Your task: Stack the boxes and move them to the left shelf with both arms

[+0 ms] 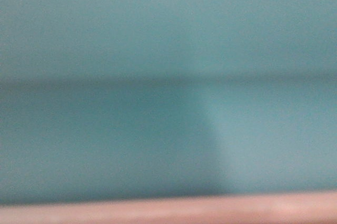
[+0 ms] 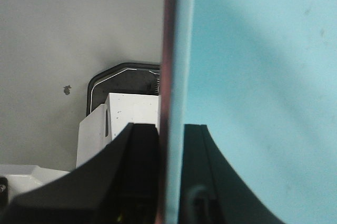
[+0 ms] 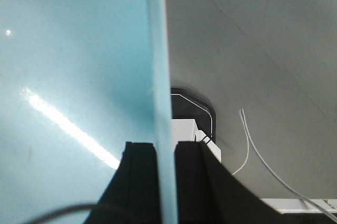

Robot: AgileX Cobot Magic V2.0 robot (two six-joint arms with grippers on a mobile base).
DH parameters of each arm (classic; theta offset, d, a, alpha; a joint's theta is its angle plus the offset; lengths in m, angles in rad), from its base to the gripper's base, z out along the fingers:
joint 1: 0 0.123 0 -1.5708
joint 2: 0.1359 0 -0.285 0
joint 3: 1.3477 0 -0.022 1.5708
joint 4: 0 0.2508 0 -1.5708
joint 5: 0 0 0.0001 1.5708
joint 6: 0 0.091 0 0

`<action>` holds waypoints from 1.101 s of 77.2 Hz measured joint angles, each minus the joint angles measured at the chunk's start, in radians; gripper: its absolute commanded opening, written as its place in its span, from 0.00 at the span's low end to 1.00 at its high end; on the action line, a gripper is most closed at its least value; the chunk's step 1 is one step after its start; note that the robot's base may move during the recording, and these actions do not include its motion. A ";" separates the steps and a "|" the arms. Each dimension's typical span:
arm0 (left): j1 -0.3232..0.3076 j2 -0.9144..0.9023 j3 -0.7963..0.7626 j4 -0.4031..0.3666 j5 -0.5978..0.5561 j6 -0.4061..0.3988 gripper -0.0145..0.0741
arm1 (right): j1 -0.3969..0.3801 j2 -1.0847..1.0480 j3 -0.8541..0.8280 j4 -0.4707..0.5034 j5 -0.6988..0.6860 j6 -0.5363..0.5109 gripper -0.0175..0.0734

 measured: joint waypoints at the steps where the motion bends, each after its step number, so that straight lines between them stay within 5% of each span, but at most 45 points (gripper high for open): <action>1: 0.000 0.000 0.000 0.000 0.000 0.000 0.17 | 0.000 0.000 0.000 0.000 0.000 0.000 0.26; 85: 0.000 0.000 0.000 0.000 0.006 0.000 0.17 | 0.000 0.000 0.000 0.000 0.000 0.000 0.26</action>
